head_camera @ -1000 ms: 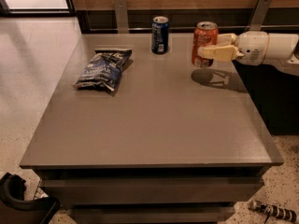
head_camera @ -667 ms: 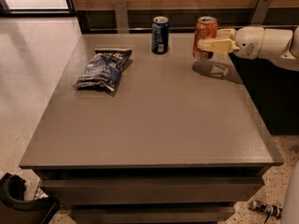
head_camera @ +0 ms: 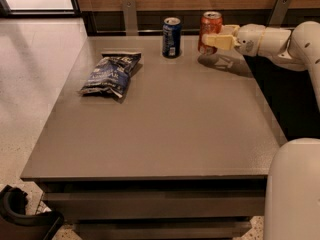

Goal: Move coke can near pepsi can

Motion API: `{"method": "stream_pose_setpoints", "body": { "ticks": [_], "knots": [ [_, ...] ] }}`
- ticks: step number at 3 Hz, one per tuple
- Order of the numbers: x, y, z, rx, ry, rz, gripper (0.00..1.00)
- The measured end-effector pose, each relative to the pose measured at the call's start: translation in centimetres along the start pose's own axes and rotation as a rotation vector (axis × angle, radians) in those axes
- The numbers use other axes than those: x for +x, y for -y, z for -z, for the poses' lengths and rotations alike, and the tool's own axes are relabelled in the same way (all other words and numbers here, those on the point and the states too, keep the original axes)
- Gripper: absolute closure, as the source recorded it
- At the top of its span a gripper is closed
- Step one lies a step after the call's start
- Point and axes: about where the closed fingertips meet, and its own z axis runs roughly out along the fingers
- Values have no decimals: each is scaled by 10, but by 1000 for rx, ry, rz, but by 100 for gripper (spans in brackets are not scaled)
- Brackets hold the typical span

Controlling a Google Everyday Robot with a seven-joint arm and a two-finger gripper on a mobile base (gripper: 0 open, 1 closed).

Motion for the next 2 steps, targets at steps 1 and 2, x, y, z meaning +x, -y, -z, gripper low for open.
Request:
{"method": "stream_pose_setpoints", "body": {
  "ticks": [1, 2],
  "knots": [
    [10, 6, -12, 23, 0, 25, 100],
    [30, 7, -19, 37, -11, 25, 100]
  ]
}}
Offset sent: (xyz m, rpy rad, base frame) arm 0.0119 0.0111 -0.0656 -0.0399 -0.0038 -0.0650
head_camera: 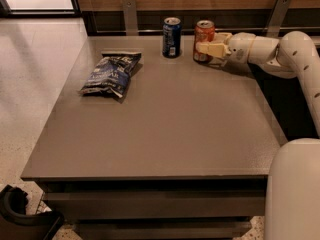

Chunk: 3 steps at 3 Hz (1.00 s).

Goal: Move coke can near pepsi can

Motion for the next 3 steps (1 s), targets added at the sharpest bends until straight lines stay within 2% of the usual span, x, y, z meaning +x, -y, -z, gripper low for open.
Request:
{"method": "stream_pose_setpoints", "body": {
  "ticks": [1, 2, 3],
  "knots": [
    [22, -5, -6, -9, -9, -22, 77],
    [17, -5, -6, -9, -9, -22, 53],
    [17, -5, -6, -9, -9, -22, 24]
  ]
}}
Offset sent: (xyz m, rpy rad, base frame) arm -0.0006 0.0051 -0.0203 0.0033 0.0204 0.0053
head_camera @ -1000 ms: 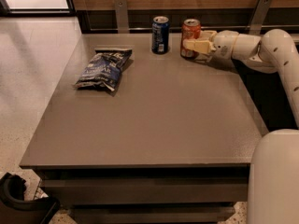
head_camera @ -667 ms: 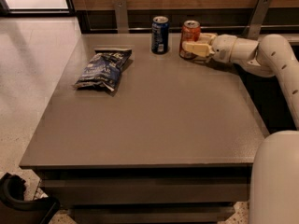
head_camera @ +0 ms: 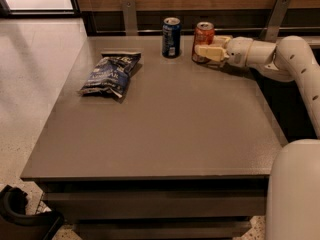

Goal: Move coke can near pepsi can

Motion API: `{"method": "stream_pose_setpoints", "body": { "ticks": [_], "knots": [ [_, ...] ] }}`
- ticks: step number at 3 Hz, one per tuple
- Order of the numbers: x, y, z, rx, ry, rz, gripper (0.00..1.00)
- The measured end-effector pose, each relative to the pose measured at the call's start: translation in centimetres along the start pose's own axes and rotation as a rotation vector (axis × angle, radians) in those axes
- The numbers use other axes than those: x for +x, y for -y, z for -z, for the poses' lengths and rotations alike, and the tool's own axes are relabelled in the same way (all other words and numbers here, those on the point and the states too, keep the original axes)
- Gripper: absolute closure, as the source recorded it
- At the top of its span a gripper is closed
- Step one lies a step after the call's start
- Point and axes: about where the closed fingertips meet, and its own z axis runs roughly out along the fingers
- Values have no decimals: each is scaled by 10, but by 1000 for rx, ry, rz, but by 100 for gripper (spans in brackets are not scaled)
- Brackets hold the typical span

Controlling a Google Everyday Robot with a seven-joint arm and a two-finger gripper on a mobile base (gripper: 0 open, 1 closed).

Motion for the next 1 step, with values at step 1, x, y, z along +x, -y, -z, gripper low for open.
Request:
{"method": "stream_pose_setpoints", "body": {
  "ticks": [1],
  "knots": [
    [0, 0, 0, 0, 0, 0, 1]
  ]
}}
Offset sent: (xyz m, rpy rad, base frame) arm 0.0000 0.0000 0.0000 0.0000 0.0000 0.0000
